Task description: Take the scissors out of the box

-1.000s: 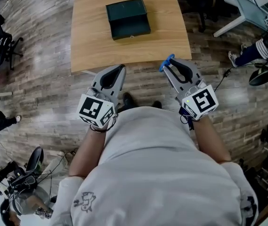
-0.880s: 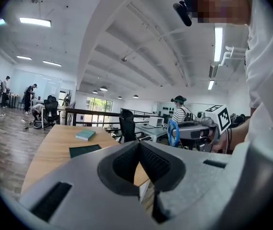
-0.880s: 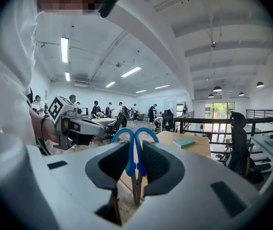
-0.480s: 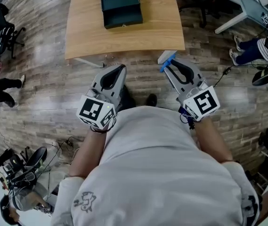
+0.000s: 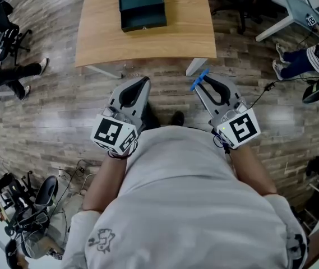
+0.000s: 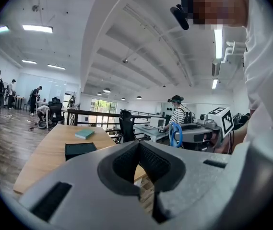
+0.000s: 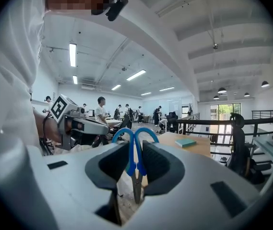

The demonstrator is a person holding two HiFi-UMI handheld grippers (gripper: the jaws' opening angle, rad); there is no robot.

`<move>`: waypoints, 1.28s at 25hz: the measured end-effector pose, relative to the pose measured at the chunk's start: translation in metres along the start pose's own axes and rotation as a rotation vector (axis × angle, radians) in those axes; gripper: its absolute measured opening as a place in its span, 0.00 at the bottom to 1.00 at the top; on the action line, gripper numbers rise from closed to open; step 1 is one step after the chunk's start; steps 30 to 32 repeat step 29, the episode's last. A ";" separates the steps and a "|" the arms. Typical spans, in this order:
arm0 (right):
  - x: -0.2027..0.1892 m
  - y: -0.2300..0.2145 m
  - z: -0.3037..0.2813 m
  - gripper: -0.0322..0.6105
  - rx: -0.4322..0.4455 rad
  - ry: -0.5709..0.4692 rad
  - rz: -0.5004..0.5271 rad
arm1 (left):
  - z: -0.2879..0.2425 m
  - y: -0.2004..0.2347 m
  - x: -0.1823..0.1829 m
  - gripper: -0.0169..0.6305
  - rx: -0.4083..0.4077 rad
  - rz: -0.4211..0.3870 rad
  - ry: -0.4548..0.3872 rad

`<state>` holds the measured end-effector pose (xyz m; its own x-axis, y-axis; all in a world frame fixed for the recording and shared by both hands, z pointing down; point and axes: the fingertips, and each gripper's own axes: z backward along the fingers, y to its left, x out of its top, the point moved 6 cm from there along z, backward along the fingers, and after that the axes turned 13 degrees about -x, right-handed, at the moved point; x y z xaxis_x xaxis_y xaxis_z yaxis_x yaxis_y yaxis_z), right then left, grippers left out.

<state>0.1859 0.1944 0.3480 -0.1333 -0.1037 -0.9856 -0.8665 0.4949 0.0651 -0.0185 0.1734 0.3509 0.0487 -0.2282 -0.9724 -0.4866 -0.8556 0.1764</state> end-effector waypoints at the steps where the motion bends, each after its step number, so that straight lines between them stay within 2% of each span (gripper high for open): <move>1: 0.000 0.000 0.001 0.20 0.002 -0.004 -0.003 | -0.001 -0.001 0.000 0.03 0.001 -0.002 -0.001; 32: -0.006 0.007 -0.007 0.20 0.023 0.003 -0.009 | 0.002 0.004 -0.003 0.03 0.005 0.004 -0.003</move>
